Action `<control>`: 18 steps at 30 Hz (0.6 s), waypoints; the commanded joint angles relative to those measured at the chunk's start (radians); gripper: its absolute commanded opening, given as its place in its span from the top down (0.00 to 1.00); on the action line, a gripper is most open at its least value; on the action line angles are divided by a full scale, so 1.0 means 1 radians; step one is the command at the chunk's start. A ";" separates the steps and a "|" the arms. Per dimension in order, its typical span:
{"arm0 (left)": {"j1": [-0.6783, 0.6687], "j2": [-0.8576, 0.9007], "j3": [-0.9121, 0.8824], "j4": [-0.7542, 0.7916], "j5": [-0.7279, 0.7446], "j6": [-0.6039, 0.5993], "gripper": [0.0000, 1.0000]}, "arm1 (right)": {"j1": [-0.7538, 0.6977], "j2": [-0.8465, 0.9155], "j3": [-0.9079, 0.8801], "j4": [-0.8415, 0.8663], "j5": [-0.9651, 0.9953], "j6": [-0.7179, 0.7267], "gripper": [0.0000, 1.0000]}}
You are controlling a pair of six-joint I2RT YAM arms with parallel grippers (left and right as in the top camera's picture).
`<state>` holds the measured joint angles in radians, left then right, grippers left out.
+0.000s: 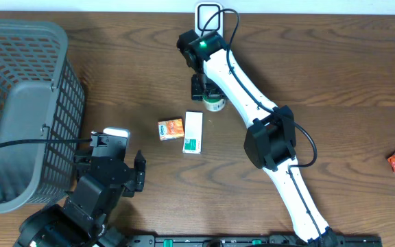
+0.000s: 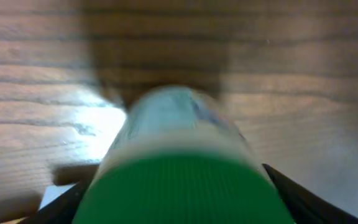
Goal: Scan the item barcode
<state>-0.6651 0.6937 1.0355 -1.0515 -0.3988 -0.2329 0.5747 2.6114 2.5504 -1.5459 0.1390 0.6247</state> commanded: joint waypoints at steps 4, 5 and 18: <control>-0.003 -0.001 -0.003 -0.003 -0.013 -0.005 0.15 | 0.001 -0.003 0.021 0.012 0.020 -0.001 0.26; -0.003 -0.001 -0.003 -0.003 -0.013 -0.005 0.15 | 0.003 -0.003 0.021 0.010 0.019 -0.001 0.26; -0.003 -0.001 -0.003 -0.003 -0.014 -0.005 0.15 | -0.017 -0.029 0.048 -0.100 -0.154 -0.118 0.01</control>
<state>-0.6651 0.6937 1.0355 -1.0515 -0.3988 -0.2329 0.5743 2.6114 2.5591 -1.6379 0.0101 0.5426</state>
